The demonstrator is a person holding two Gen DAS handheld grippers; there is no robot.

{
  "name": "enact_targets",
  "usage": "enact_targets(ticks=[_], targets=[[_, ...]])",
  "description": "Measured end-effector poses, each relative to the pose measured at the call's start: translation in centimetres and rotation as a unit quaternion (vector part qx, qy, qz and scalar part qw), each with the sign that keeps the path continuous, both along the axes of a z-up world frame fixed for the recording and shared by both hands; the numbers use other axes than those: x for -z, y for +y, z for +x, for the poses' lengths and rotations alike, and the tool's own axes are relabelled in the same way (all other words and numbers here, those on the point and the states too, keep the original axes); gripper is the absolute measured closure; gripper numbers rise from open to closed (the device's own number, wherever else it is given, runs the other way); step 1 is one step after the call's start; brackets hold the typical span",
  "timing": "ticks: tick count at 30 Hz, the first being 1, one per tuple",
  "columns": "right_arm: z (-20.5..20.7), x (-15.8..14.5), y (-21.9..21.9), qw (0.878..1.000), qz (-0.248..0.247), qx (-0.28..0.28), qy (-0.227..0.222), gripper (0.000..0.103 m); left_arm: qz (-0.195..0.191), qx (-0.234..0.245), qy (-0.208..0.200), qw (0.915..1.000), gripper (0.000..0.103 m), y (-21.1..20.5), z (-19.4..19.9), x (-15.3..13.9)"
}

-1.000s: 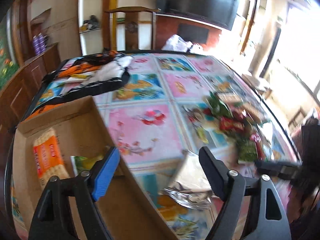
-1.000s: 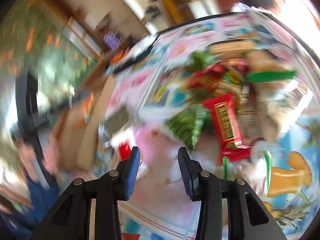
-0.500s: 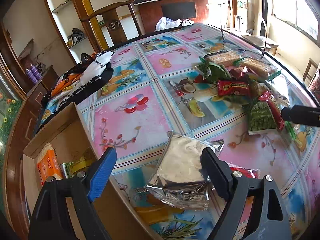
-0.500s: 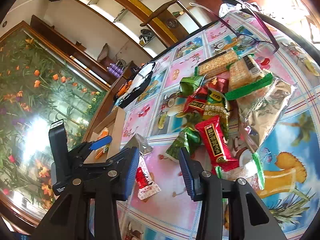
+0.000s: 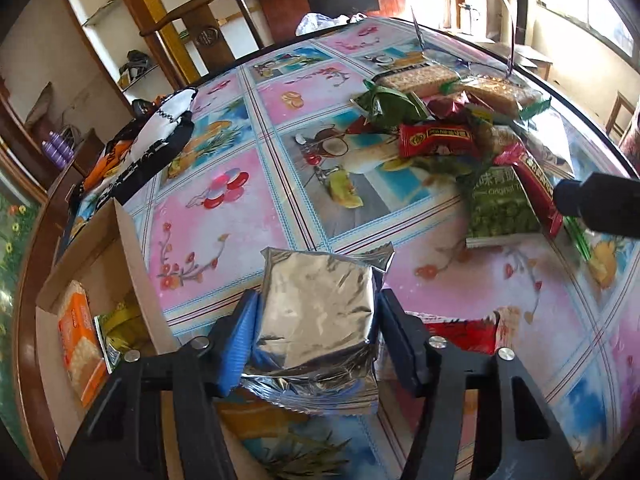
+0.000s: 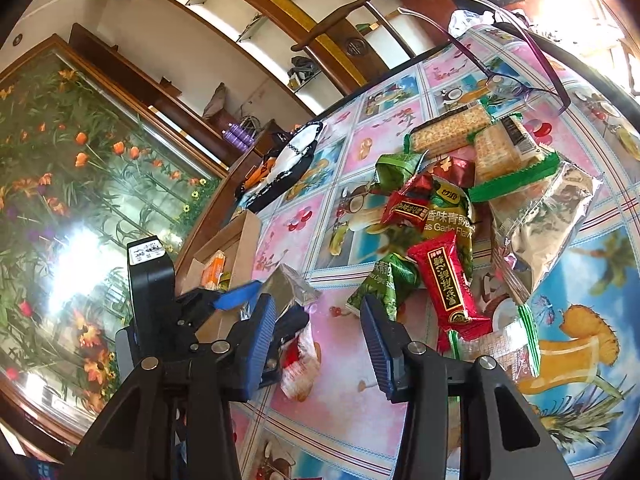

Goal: Organize snacks
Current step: 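Grasp the silver foil packet with the left gripper, then grasp the small red-and-white packet with the right gripper while the left holds the foil packet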

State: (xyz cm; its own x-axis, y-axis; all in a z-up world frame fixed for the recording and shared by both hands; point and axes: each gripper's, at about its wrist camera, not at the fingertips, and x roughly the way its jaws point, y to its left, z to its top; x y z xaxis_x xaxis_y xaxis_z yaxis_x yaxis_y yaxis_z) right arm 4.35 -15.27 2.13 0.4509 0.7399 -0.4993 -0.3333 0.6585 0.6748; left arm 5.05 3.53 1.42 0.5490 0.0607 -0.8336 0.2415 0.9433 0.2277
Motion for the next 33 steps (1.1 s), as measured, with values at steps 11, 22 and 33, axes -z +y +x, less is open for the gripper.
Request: enact_targets(ticks=[11,22,33], targets=[[-0.2,0.2,1.0,1.000,-0.029,-0.010,-0.006,0.051,-0.080,-0.019,-0.010,0.9965,0.045,2.7,0.0,-1.7],[-0.1,1.3,8.6,0.978,-0.171,-0.119,-0.030,0.051,-0.165,-0.061,-0.046,0.9833,0.045,6.7,-0.3,-4.4],[-2.4,2.0,11.1,0.941,-0.280,-0.153,-0.112,0.076,-0.156,-0.048,-0.048,0.9853,0.045,6.0,-0.5,-4.3]])
